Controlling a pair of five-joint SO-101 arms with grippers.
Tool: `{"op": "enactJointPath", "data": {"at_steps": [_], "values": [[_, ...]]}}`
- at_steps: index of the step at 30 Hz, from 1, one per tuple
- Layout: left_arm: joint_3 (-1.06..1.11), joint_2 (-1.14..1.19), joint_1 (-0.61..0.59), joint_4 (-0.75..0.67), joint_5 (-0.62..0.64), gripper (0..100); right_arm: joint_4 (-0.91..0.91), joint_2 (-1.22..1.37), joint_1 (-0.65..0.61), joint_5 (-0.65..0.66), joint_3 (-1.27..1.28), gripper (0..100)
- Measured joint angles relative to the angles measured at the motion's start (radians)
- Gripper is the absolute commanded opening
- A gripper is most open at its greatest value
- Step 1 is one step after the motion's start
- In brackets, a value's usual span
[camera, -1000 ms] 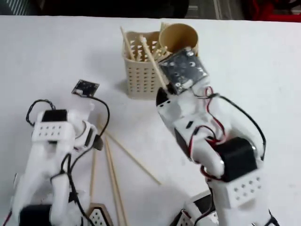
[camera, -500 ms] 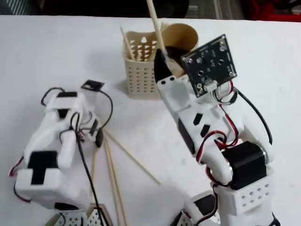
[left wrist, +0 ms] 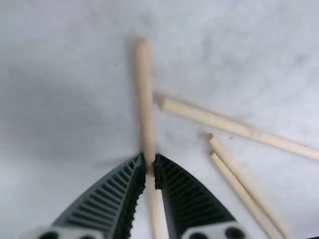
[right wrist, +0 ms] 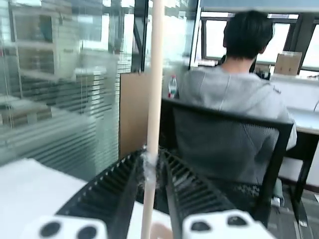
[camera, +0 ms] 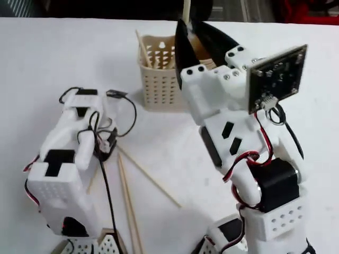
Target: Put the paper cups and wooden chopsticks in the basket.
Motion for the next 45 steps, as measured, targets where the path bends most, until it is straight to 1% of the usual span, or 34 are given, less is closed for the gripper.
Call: {"op": "enactJointPath", "data": {"at_steps": [4, 7, 12, 16, 23, 26, 28, 30, 32, 33, 35, 37, 41, 45], "values": [[0.002, -0.038, 0.000, 0.005, 0.000, 2, -0.135, 0.003, 0.000, 0.000, 0.078, 1.9], [0.002, -0.115, -0.009, 0.017, 0.002, 2, -0.255, 0.003, 0.000, 0.000, 0.163, 1.9], [0.002, -0.331, -0.006, 0.089, 0.002, 2, -0.457, 0.008, 0.000, 0.000, 0.333, 1.9], [0.002, -0.529, -0.006, 0.123, 0.002, 2, -0.600, 0.061, 0.031, 0.000, 0.448, 1.9], [0.002, -0.835, -0.006, 0.129, 0.000, 2, -0.712, 0.256, 0.077, 0.000, 0.479, 1.9], [-0.006, -0.936, -0.006, 0.129, 0.000, 2, -0.717, 0.284, 0.077, -0.002, 0.479, 1.9], [-0.041, -0.988, -0.006, 0.129, 0.003, 2, -0.718, 0.293, 0.077, -0.002, 0.479, 4.2], [-0.097, -1.028, -0.006, 0.129, 0.034, 2, -0.703, 0.290, 0.077, -0.003, 0.485, 11.1], [-0.169, -1.053, -0.006, 0.129, 0.064, 2, -0.651, 0.293, 0.077, -0.003, 0.500, 18.5], [-0.209, -1.059, -0.006, 0.129, 0.075, 2, -0.623, 0.298, 0.077, -0.003, 0.505, 20.3], [-0.290, -1.063, -0.006, 0.129, 0.086, 2, -0.574, 0.296, 0.075, -0.003, 0.511, 19.6], [-0.362, -1.065, -0.006, 0.120, 0.095, 2, -0.532, 0.287, 0.069, -0.003, 0.511, 16.8], [-0.456, -1.071, -0.006, 0.049, 0.138, 2, -0.430, 0.201, 0.066, -0.003, 0.511, 10.0], [-0.482, -1.073, -0.006, -0.048, 0.193, 2, -0.307, 0.060, 0.066, -0.002, 0.511, 7.7]]}}
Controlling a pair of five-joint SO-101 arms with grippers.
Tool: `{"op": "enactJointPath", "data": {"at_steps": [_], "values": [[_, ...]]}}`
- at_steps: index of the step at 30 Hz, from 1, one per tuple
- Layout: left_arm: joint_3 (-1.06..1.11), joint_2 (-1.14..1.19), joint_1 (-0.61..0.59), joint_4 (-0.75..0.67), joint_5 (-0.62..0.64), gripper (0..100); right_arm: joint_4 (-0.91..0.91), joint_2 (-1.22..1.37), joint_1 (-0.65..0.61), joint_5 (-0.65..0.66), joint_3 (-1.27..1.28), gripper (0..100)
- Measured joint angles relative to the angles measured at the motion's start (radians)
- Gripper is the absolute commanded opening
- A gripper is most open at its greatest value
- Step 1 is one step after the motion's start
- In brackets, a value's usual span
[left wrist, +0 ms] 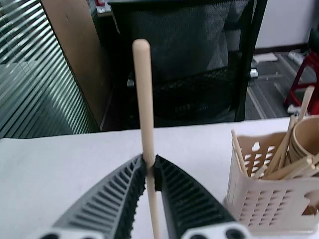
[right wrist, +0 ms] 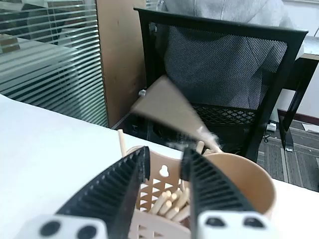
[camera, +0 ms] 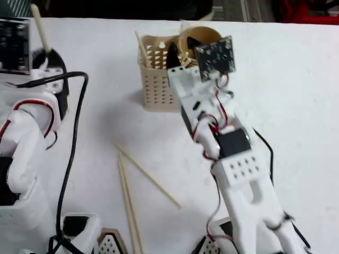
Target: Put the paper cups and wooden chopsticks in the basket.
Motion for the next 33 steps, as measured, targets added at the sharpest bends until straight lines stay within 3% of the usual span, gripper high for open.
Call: {"op": "enactJointPath", "data": {"at_steps": [5, 14, 20, 25, 33], "values": [[0.000, 0.000, 0.000, -0.098, 0.071, 2, 0.157, -0.123, -0.002, 0.000, 0.000, 7.4], [0.021, -0.005, 0.000, -0.112, 0.095, 2, 0.451, -0.236, -0.002, 0.000, 0.000, 7.7], [0.040, -0.006, 0.084, -0.175, 0.095, 2, 0.591, -0.313, -0.005, 0.031, 0.097, 7.7], [0.110, -0.006, 0.190, -0.359, 0.095, 2, 0.551, -0.328, 0.087, 0.169, 0.252, 7.7], [0.353, -0.005, 0.319, -0.822, 0.095, 2, 0.381, -0.331, 0.221, 0.146, 0.440, 7.7]]}}
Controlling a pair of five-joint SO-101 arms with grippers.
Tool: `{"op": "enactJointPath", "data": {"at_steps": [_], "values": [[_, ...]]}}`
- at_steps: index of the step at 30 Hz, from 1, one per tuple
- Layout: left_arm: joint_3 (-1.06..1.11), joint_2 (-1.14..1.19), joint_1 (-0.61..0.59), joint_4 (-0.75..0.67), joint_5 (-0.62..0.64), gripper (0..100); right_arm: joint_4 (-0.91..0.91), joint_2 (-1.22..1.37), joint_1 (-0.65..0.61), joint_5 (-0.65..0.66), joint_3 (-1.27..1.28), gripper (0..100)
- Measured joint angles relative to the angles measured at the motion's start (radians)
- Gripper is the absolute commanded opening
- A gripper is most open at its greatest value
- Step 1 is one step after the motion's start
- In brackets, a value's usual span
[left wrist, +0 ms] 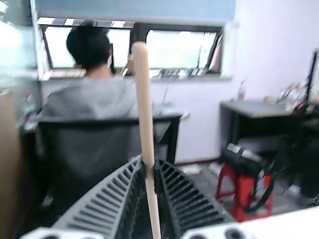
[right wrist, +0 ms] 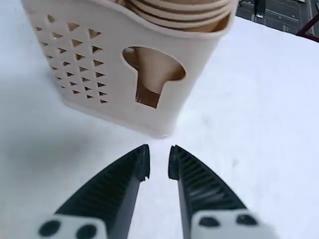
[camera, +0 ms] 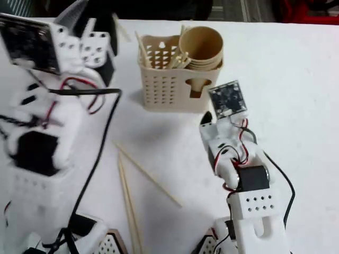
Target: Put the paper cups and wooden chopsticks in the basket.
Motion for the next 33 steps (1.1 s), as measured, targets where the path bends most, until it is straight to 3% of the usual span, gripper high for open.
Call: {"op": "enactJointPath", "data": {"at_steps": [7, 15, 21, 24, 33], "values": [[0.104, 0.083, 0.083, -0.265, 0.000, 2, -0.015, 0.000, 0.052, -0.008, 0.008, 7.7], [0.107, 0.322, 0.084, -0.341, 0.000, 2, -0.020, 0.000, 0.055, -0.025, 0.032, 7.7], [0.121, 0.365, 0.084, -0.285, -0.086, 3, -0.020, 0.000, 0.055, -0.025, 0.032, 7.7], [0.121, 0.365, 0.084, -0.227, -0.137, 10, -0.020, 0.000, 0.055, -0.026, 0.032, 7.7], [0.091, 0.365, 0.081, -0.021, -0.150, 15, -0.020, 0.000, 0.055, -0.026, 0.032, 7.7]]}}
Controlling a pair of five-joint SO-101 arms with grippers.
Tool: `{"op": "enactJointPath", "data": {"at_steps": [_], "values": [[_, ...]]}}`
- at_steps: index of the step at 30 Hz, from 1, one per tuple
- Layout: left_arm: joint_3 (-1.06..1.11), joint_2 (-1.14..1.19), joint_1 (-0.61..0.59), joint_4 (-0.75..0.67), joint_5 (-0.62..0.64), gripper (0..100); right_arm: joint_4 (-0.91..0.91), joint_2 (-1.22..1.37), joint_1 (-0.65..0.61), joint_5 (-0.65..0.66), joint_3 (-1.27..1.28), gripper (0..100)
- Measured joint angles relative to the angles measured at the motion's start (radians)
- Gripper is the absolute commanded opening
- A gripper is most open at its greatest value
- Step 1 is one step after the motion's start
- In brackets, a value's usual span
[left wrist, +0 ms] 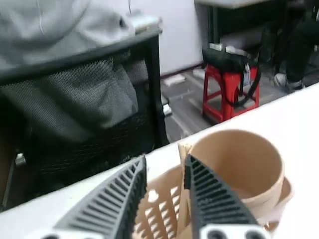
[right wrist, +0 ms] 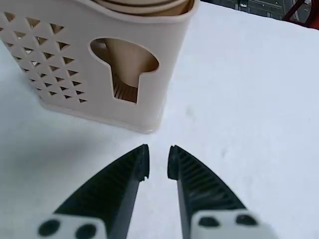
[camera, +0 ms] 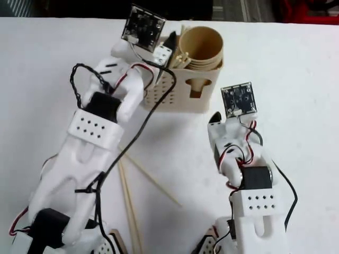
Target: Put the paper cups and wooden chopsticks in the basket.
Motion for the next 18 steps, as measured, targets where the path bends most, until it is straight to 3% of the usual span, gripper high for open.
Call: {"op": "enactJointPath", "data": {"at_steps": [12, 18], "values": [[-0.358, 0.000, -0.075, 0.489, 0.000, 18, 0.003, 0.000, 0.000, 0.000, 0.000, 14.5], [-0.505, 0.000, -0.094, 0.709, -0.008, 18, 0.118, 0.000, -0.051, 0.008, -0.040, 14.6]]}}
